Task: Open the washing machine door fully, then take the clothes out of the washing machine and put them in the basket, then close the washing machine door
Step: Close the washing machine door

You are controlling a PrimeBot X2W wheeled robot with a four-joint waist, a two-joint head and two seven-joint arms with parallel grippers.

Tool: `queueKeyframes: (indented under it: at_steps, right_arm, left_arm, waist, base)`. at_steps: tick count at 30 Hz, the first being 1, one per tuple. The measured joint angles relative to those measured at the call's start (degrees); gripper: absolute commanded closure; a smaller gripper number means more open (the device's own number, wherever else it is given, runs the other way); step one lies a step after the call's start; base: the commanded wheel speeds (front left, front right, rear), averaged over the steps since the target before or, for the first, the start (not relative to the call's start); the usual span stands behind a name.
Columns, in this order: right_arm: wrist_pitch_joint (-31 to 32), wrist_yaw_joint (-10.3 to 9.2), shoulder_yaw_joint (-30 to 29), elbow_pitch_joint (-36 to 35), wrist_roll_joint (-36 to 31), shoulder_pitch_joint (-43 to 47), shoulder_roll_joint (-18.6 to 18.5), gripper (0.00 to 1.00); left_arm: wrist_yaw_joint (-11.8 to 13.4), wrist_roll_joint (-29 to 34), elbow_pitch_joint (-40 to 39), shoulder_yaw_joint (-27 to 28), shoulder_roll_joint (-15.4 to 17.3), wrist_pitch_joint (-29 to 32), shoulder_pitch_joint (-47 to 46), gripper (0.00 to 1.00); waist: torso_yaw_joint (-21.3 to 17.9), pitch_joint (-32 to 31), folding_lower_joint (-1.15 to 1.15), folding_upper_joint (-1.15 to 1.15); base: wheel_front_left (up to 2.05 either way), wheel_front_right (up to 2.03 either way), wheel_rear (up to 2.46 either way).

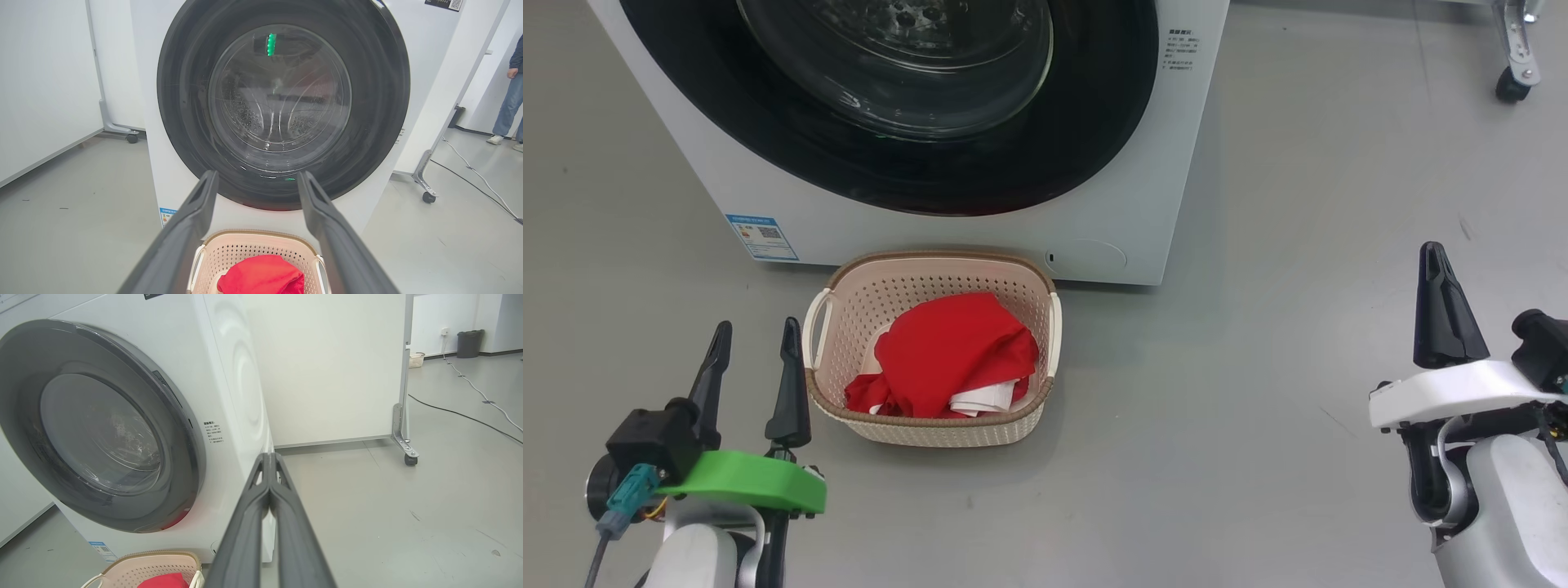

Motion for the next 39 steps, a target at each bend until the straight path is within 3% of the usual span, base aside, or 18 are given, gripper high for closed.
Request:
queueKeyframes:
  at_steps: [2, 3, 5, 13, 39]
  right_arm:
    - [0.0, 0.0, -0.5, -1.0, -0.1, 0.9, 0.2, 1.0]
    - [0.0, -0.02, -0.5, -1.5, -0.5, 1.3, 0.4, 0.8]
    - [0.0, -0.53, -0.6, -2.8, -2.4, 1.9, 0.4, 0.0]
    - [0.0, -0.57, -0.8, -4.6, -6.2, 4.8, 0.5, 0.0]
    - [0.0, 0.08, -2.3, -7.5, -8.5, 7.6, 3.5, 0.0]
  left_arm:
    - [0.0, -0.4, 0.4, 0.0, 0.0, 0.0, 0.3, 0.0]
    - [0.0, -0.4, 0.3, 0.2, 0.0, 0.0, 0.5, 0.0]
    - [0.0, -0.4, 0.2, 0.2, 0.0, 0.0, 0.7, 0.0]
    - [0.0, -0.2, 0.8, 0.0, 0.0, 0.0, 0.7, 0.0]
    - [-0.1, 2.9, 1.0, -0.1, 0.0, 0.0, 1.3, 0.0]
  waist:
    - [-0.5, -0.4, 0.0, 0.0]
    - [-0.7, -0.5, 0.0, 0.0]
    - [-1.0, -0.5, 0.0, 0.0]
    - [-1.4, -0.3, 0.0, 0.0]
    - [-1.9, -0.9, 0.0, 0.0]
  base:
    - [0.0, 0.0, 0.0]
    - [0.0, 0.0, 0.0]
    - [0.0, 0.0, 0.0]
    - [0.0, 0.0, 0.0]
    - [0.0, 0.0, 0.0]
